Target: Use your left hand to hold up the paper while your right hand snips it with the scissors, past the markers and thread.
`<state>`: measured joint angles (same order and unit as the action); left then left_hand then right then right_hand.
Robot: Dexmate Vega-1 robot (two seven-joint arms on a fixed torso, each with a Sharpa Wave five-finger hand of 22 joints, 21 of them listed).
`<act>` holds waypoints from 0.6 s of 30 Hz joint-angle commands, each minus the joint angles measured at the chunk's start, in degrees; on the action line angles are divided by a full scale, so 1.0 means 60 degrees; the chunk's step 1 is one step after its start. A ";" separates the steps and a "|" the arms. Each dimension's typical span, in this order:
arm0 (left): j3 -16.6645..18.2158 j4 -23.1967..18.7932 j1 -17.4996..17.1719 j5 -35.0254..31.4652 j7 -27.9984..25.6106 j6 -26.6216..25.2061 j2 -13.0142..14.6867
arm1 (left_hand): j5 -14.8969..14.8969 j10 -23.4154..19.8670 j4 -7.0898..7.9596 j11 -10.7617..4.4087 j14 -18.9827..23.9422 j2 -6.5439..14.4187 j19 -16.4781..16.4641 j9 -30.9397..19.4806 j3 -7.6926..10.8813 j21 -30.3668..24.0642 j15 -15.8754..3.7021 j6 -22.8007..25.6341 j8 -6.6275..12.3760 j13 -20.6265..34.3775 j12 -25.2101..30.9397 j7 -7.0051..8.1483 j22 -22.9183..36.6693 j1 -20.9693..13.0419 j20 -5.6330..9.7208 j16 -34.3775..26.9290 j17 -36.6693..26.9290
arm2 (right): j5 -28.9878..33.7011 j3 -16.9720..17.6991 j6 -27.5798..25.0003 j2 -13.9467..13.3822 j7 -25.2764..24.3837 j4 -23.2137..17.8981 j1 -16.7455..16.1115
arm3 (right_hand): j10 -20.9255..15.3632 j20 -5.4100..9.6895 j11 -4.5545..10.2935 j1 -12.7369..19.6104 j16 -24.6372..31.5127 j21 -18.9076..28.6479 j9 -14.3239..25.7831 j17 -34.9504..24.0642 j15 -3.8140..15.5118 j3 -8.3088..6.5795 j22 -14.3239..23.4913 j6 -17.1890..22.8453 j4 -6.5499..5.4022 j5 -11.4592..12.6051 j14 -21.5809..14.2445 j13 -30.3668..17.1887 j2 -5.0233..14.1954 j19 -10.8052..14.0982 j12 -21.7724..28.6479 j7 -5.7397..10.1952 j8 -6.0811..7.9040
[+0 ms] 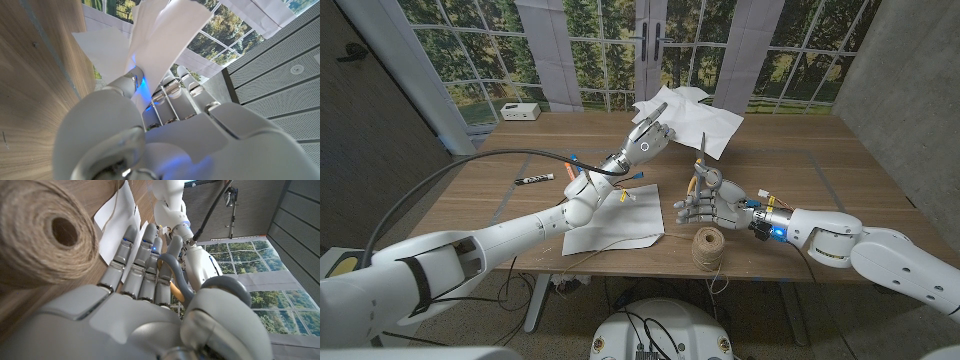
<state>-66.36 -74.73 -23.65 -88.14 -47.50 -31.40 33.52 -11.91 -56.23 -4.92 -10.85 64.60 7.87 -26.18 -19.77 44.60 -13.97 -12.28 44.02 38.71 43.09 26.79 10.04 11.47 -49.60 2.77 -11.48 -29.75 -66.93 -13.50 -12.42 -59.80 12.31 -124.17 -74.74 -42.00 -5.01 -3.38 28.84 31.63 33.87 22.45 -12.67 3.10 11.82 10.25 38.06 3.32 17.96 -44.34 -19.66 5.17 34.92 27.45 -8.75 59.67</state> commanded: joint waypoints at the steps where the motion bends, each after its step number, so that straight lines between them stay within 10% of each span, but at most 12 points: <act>1: 0.0033 -0.0004 -0.0028 -0.0011 -0.0027 0.0046 0.0008 | -0.0044 -0.0300 -0.0029 -0.0227 0.0045 0.0395 -0.0046 -0.0783 0.0028 -0.0003 -0.0230 0.0741 0.0227 0.0050 0.1008 0.0365 0.0000 -0.0281 0.0667 0.0029 -0.0001 | 0.0024 -0.0036 0.0033 0.0061 -0.0060 0.0004 0.0019 | -0.1245 0.0130 -0.0179 0.0495 0.0245 -0.0031 -0.0231 -0.0066 0.0482 -0.0316 0.0063 0.0240 0.0233 -0.0033 -0.0169 0.0048 0.0354 0.0132 0.0138 -0.0005 -0.0008; 18: 0.0011 0.0183 0.0002 0.0096 -0.0315 0.0100 -0.0050 | -0.0048 -0.0294 -0.0032 -0.0226 0.0040 0.0394 -0.0039 -0.0759 0.0030 0.0003 -0.0230 0.0728 0.0238 0.0042 0.1025 0.0365 -0.0005 -0.0276 0.0678 0.0029 0.0007 | 0.0012 -0.0377 -0.0446 0.0169 -0.0358 0.0127 0.0483 | -0.2398 0.1030 0.0307 0.2474 0.0950 0.0189 -0.0535 -0.0319 0.1101 -0.1845 0.0132 0.1106 0.0814 -0.0230 -0.1192 0.0159 0.1081 0.0777 0.0454 0.0309 0.0291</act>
<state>-66.21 -74.38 -23.73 -88.20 -48.07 -31.04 33.43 -11.88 -56.22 -4.98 -10.86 64.60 7.87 -26.18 -19.77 44.52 -13.97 -12.27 44.02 38.71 43.17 26.80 10.04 11.47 -49.60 2.77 -11.48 -29.75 -66.88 -14.31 -12.94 -59.22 11.51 -123.91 -73.79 -45.92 0.34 -2.62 41.20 36.63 34.38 19.39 -14.13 5.12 2.53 10.82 43.63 7.90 16.67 -49.46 -18.60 10.55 39.02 29.68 -7.05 60.77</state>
